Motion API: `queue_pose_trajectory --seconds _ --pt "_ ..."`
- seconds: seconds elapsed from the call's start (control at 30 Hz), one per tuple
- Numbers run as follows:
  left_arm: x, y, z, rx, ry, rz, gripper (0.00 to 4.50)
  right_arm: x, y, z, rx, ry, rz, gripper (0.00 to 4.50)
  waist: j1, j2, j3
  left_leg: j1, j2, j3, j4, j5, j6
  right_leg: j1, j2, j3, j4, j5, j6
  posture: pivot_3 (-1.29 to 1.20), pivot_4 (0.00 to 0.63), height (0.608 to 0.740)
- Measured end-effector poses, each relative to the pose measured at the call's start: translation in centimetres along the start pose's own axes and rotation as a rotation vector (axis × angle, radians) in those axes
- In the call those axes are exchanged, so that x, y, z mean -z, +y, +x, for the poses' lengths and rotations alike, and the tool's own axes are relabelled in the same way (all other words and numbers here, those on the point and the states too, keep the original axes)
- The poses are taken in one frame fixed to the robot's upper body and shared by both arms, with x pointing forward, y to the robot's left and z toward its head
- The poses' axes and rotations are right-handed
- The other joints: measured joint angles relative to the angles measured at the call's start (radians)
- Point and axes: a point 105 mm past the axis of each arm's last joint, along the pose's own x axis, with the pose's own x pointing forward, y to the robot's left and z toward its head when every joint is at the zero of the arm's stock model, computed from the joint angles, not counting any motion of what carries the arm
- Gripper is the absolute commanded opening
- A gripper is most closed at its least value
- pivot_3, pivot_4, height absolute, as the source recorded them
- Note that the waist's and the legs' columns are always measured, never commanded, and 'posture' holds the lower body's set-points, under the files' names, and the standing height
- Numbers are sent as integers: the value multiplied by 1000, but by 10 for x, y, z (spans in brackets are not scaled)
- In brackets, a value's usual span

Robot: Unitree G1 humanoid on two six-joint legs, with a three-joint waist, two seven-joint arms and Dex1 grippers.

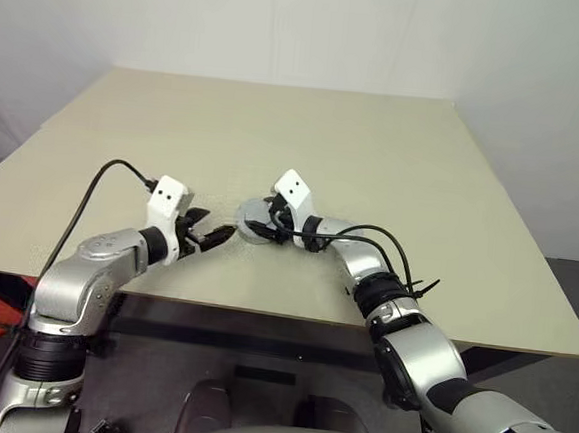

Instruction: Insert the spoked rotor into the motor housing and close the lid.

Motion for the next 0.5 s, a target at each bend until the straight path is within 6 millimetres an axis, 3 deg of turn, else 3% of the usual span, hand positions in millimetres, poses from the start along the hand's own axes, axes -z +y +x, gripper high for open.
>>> queue_pose_trajectory --seconds 0.13,0.3,0.5 --pt "-10 -11 12 33 -40 -55 1813 0 0 0 1 1 0 3150 0 0 0 0 0 0 0 0 0 0 0 0 0 0 0 0 0 740" --pt "-26 -8 19 18 -87 -87 123 0 0 0 0 0 0 3150 0 0 0 0 0 0 0 0 0 0 0 0 -1 0 0 0 0 740" --pt "-32 8 37 -61 -87 -175 14 0 -1 -1 3 2 -1 3150 1 0 0 0 0 0 0 0 1 2 0 -1 -2 0 0 0 0 740"
